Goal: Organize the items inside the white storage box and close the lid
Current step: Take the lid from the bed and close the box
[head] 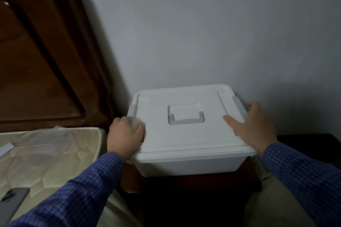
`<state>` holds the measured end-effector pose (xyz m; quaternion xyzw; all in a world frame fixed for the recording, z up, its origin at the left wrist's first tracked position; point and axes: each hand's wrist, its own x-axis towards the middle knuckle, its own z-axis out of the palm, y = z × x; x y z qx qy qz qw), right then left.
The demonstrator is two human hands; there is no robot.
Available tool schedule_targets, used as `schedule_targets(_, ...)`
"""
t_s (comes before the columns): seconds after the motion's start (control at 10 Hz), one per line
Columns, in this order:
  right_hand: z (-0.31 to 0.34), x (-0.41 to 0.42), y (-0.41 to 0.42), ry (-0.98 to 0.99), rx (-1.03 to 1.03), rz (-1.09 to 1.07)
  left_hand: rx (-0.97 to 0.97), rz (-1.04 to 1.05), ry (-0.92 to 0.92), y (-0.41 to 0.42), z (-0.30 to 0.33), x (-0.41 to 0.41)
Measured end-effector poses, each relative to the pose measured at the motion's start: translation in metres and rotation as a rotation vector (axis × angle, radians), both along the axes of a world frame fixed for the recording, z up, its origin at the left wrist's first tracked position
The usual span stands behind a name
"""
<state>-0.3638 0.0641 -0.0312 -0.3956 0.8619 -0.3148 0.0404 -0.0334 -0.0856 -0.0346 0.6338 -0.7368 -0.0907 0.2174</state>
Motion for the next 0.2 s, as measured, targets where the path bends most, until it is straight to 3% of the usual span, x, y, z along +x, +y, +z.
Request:
schedule_targets(0.1, 0.004, 0.005, 0.004, -0.007, 0.041, 0.056, -0.246, -0.118, 0.044, 0.025, 0.01, 0.002)
schedule_targets(0.2, 0.012, 0.01, 0.014, -0.012, -0.06, 0.131, -0.375, -0.431, 0.194, 0.096, -0.007, 0.016)
